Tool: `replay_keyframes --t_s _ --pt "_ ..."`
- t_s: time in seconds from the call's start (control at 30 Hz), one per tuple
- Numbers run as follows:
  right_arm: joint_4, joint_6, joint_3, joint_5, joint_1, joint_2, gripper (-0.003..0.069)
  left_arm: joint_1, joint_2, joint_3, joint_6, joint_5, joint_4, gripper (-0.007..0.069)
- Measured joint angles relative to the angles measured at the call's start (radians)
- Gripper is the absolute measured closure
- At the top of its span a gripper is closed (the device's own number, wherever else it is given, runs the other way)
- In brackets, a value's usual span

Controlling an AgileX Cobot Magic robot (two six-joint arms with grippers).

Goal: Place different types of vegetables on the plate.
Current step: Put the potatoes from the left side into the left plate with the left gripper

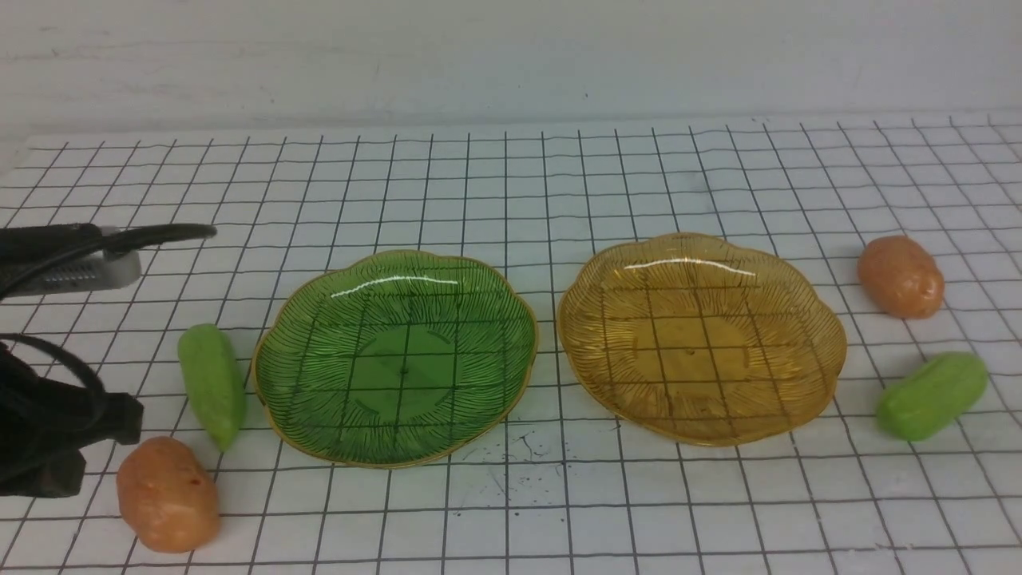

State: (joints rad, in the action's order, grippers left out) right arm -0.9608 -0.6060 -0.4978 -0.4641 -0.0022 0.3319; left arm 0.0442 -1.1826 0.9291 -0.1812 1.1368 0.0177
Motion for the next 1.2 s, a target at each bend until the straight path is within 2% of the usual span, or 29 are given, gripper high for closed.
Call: replay_keyframes --t_s 0.07,0.23,0.3,0.37,0.47,0.6,0.7,0.83,0.9,0.97,1.0,1.2 --pt "0.104 0.034 -0.116 -0.226 0.000 0.166 0.0673 0.000 -0.045 0.000 0.001 -0.015 -0.038 0.0632" --pt "0.390 0.159 -0.301 -0.607 0.000 0.492 0.0671 0.000 -0.083 0.000 0.030 -0.035 -0.082 0.0632" --pt "0.526 0.208 -0.348 -0.685 0.000 0.612 0.0671 0.000 -0.083 0.000 0.035 -0.049 -0.079 0.0632" --pt "0.603 0.249 -0.363 -0.699 0.000 0.688 0.0670 -0.002 -0.083 0.000 0.035 -0.060 -0.063 0.0632" --pt "0.656 0.300 -0.371 -0.697 0.000 0.769 0.0671 -0.036 -0.084 0.000 0.036 -0.076 -0.037 0.0632" --pt "0.650 0.324 -0.370 -0.697 0.000 0.828 0.0671 -0.111 -0.088 0.000 0.036 -0.091 -0.032 0.0631" --pt "0.586 0.265 -0.371 -0.684 0.000 0.850 0.0671 -0.194 -0.102 0.000 0.048 -0.105 -0.089 0.0631" --pt "0.524 0.215 -0.371 -0.670 0.000 0.850 0.0670 -0.194 -0.116 0.000 0.097 -0.119 -0.152 0.0602" --pt "0.504 0.198 -0.371 -0.669 0.000 0.850 0.0670 -0.192 -0.128 0.000 0.109 -0.138 -0.173 0.0566" --pt "0.478 0.162 -0.371 -0.668 0.000 0.850 0.0670 -0.192 -0.156 0.000 0.115 -0.181 -0.195 0.0476" --pt "0.478 0.162 -0.371 -0.668 0.000 0.850 0.0670 -0.192 -0.159 0.000 0.115 -0.181 -0.196 0.0476" --pt "0.456 0.133 -0.371 -0.668 0.000 0.850 0.0670 -0.192 -0.257 0.000 0.115 -0.260 -0.219 0.0139"
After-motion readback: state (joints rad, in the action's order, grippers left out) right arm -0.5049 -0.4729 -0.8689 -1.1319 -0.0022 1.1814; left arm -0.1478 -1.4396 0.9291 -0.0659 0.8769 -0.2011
